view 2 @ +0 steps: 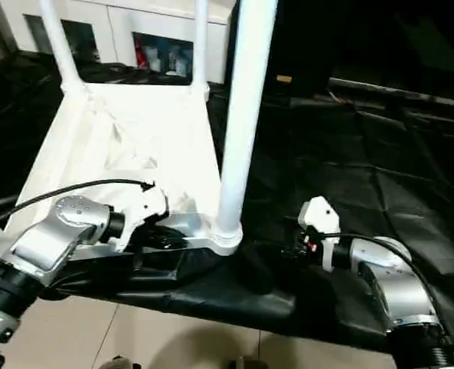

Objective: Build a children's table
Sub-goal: Rotate leg to tighten

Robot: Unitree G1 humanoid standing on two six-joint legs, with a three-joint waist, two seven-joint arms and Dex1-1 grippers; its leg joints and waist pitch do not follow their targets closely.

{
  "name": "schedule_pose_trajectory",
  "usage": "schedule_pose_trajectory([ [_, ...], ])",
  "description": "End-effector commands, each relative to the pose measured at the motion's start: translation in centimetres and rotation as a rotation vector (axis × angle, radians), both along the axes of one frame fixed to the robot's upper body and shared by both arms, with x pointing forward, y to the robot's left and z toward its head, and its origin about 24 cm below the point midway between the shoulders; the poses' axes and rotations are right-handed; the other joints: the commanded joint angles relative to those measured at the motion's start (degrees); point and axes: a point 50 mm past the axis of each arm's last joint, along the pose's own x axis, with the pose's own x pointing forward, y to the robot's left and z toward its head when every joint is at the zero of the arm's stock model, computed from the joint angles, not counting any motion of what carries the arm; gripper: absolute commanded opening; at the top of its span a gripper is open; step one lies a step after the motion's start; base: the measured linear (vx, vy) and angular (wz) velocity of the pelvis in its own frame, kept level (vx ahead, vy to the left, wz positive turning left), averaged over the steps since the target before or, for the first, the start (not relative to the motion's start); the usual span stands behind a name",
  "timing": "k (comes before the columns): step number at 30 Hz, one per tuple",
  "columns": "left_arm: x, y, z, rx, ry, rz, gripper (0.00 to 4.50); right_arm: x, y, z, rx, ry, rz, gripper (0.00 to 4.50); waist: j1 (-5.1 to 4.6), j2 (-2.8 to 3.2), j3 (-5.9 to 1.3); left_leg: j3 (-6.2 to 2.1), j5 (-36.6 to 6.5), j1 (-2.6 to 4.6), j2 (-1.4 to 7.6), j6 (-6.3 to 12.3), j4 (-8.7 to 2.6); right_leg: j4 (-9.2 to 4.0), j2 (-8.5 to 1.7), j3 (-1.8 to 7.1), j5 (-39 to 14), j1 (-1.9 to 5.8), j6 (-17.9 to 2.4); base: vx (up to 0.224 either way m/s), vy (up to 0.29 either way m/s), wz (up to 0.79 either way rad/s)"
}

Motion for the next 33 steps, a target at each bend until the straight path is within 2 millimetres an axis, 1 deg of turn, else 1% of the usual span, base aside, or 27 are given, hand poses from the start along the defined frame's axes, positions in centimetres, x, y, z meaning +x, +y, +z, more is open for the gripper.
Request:
schedule_pose_trajectory([
  [1, 0.0, 1.0, -1.1, 0.067, 0.040, 0.047, 0.04, 0.2, 0.3, 0.6, -0.001, -0.020, 0.014, 3.23, 0.21, -0.09, -3.25, 0.63, -20.0, 0.14, -1.23, 1.16, -4.20, -6.21, -1.80, 0.90, -28.5, 2.14, -5.8, 0.000, 0.000, 0.00],
  [3, 0.1, 0.8, -1.0, 0.057, 0.039, 0.052, 0.04, 0.2, 0.3, 0.6, 0.004, -0.021, 0.013, 3.23, 0.14, -0.08, -3.23, 0.66, -20.3, 0.20, -1.25, 1.26, -4.19, -6.24, -1.73, 0.88, -28.1, 2.09, -6.1, 0.000, 0.000, 0.00],
  [4, 0.2, 0.8, -1.0, 0.055, 0.038, 0.053, 0.04, 0.2, 0.4, 0.6, 0.005, -0.021, 0.012, 3.23, 0.15, 0.02, -3.26, 0.67, -20.5, 0.32, -1.18, 1.29, -4.20, -6.21, -1.74, 0.93, -27.5, 2.00, -6.5, 0.000, 0.000, 0.00],
  [9, 0.1, 0.5, -1.1, 0.003, 0.072, 0.042, 0.04, 0.2, 1.2, 0.6, 0.061, -0.005, 0.032, 3.23, 0.15, -0.02, -3.28, 0.72, -20.4, 0.27, -1.23, 1.51, -4.22, -6.08, -1.69, 0.93, -26.2, 2.08, -7.2, 0.000, 0.000, 0.00],
  [10, 0.0, 0.5, -1.2, -0.004, 0.075, 0.036, 0.01, 0.3, 1.4, 0.5, 0.079, 0.006, 0.029, 3.40, 0.16, 0.04, -3.30, 0.69, -20.4, 0.28, -1.21, 1.50, -4.26, -6.06, -1.72, 0.98, -26.0, 2.11, -7.4, 0.000, 0.000, 0.00],
  [12, -0.1, 0.4, -1.2, -0.010, 0.076, 0.022, 0.00, 0.4, 2.1, 0.3, 0.106, 0.027, 0.042, 3.56, 0.15, 0.18, -3.36, 0.63, -20.4, 0.28, -1.14, 1.47, -4.33, -5.95, -1.74, 0.98, -25.4, 2.12, -7.7, 0.000, 0.000, 0.00],
  [13, -0.1, 0.3, -1.3, -0.014, 0.077, 0.016, 0.00, 0.4, 2.5, 0.1, 0.090, 0.021, 0.054, 3.59, 0.18, -0.02, -3.38, 0.66, -20.2, 0.28, -1.10, 1.43, -4.30, -5.88, -1.80, 0.99, -25.1, 2.11, -7.8, 0.000, 0.000, 0.00],
  [14, -0.1, 0.2, -1.3, -0.017, 0.077, 0.015, 0.00, 0.4, 2.6, 0.1, 0.081, 0.015, 0.058, 3.69, 0.16, 0.10, -3.40, 0.71, -19.8, 0.26, -1.08, 1.30, -4.31, -5.81, -1.82, 1.08, -24.2, 2.10, -8.1, 0.000, 0.000, 0.00],
  [15, -0.1, 0.0, -1.3, -0.023, 0.078, 0.011, 0.00, 0.7, 3.3, -0.2, 0.047, -0.014, 0.056, 3.82, 0.22, 0.11, -3.41, 0.74, -19.6, 0.30, -1.02, 1.13, -4.31, -5.72, -1.87, 1.12, -23.8, 2.02, -8.3, 0.000, 0.000, 0.00],
  [17, -0.1, -0.1, -1.2, -0.024, 0.077, 0.009, 0.00, 0.8, 3.6, -0.2, 0.047, -0.019, 0.059, 3.98, 0.21, 0.10, -3.42, 0.80, -19.1, 0.27, -1.10, 1.00, -4.32, -5.67, -1.82, 1.17, -23.3, 2.16, -8.4, 0.000, 0.000, 0.00],
  [18, 0.0, -0.2, -1.2, -0.023, 0.074, 0.007, 0.00, 1.2, 4.0, -0.3, 0.042, -0.028, 0.054, 3.98, 0.28, -0.24, -3.47, 0.87, -18.8, 0.36, -1.05, 1.18, -4.27, -5.66, -1.81, 1.23, -22.9, 2.16, -8.4, 0.000, 0.000, 0.00],
  [19, 0.1, -0.2, -1.2, -0.022, 0.072, 0.005, 0.00, 1.4, 4.2, -0.4, 0.038, -0.035, 0.049, 3.98, 0.39, -0.03, -3.54, 0.84, -18.5, 0.37, -1.03, 1.18, -4.23, -5.50, -1.96, 1.28, -22.4, 2.10, -8.6, 0.000, 0.000, 0.00],
  [20, 0.2, -0.3, -1.2, -0.021, 0.070, 0.003, 0.00, 1.8, 4.6, -0.4, 0.033, -0.043, 0.033, 3.98, 0.35, -0.10, -3.51, 0.86, -18.0, 0.19, -1.14, 0.97, -4.32, -5.48, -1.86, 1.25, -22.1, 2.21, -8.6, 0.000, 0.000, 0.00],
  [22, 0.2, -0.4, -1.2, -0.022, 0.069, 0.003, 0.00, 2.2, 4.7, -0.4, 0.033, -0.048, 0.008, 3.98, 0.43, 0.09, -3.52, 0.90, -18.1, 0.40, -1.10, 0.70, -4.32, -5.45, -1.85, 1.29, -21.8, 2.16, -8.8, 0.000, 0.000, 0.00],
  [23, 0.2, -0.4, -1.2, -0.022, 0.069, 0.002, 0.00, 2.2, 4.9, -0.4, 0.040, -0.048, 0.006, 3.98, 0.51, -0.01, -3.44, 0.90, -18.6, 0.45, -1.10, 0.72, -4.33, -5.44, -1.87, 1.31, -21.9, 2.12, -8.8, 0.000, 0.000, 0.00],
  [26, 0.2, -0.3, -1.2, -0.020, 0.068, 0.001, 0.00, 2.2, 5.4, -0.5, 0.043, -0.040, 0.029, 3.98, 0.60, 0.04, -3.43, 0.84, -18.8, 0.36, -1.07, 0.70, -4.43, -5.47, -1.93, 1.31, -22.4, 2.27, -8.3, 0.000, 0.000, 0.00],
  [27, 0.2, -0.3, -1.2, -0.019, 0.068, 0.001, 0.00, 2.1, 5.5, -0.5, 0.044, -0.033, 0.036, 3.98, 0.57, -0.01, -3.44, 0.83, -18.7, 0.27, -1.10, 0.70, -4.43, -5.47, -1.93, 1.31, -22.5, 2.32, -8.2, 0.000, 0.000, 0.00],
  [28, 0.2, -0.3, -1.2, -0.018, 0.068, 0.001, 0.00, 2.1, 5.5, -0.6, 0.044, -0.030, 0.040, 3.98, 0.67, -0.19, -3.44, 0.83, -18.6, 0.30, -1.06, 0.79, -4.44, -5.45, -1.96, 1.29, -22.8, 2.27, -8.1, 0.000, 0.000, 0.00],
  [30, 0.3, -0.2, -1.2, -0.017, 0.067, 0.002, 0.00, 2.1, 5.6, -0.7, 0.045, -0.027, 0.042, 3.71, 0.66, -0.13, -3.41, 0.87, -18.7, 0.28, -1.08, 0.84, -4.42, -5.58, -2.00, 1.32, -23.2, 2.21, -8.0, 0.000, 0.000, 0.00],
  [31, 0.3, -0.2, -1.2, -0.016, 0.067, 0.003, 0.00, 2.1, 5.6, -0.7, 0.047, -0.026, 0.045, 3.64, 0.67, -0.15, -3.40, 0.86, -18.7, 0.29, -1.09, 0.83, -4.42, -5.57, -1.97, 1.30, -23.4, 2.21, -7.9, 0.000, 0.000, 0.00],
  [32, 0.3, -0.1, -1.3, -0.015, 0.067, 0.005, 0.00, 2.1, 5.6, -0.7, 0.050, -0.022, 0.049, 3.54, 0.69, -0.29, -3.39, 0.87, -18.8, 0.29, -1.09, 0.87, -4.41, -5.64, -2.00, 1.30, -23.8, 2.19, -7.8, 0.000, 0.000, 0.00],
  [33, 0.3, -0.1, -1.3, -0.015, 0.067, 0.005, 0.00, 2.1, 5.6, -0.7, 0.050, -0.022, 0.049, 3.54, 0.69, -0.24, -3.37, 0.84, -18.8, 0.26, -1.08, 0.86, -4.43, -5.62, -2.02, 1.30, -24.0, 2.20, -7.7, 0.000, 0.000, 0.00],
])
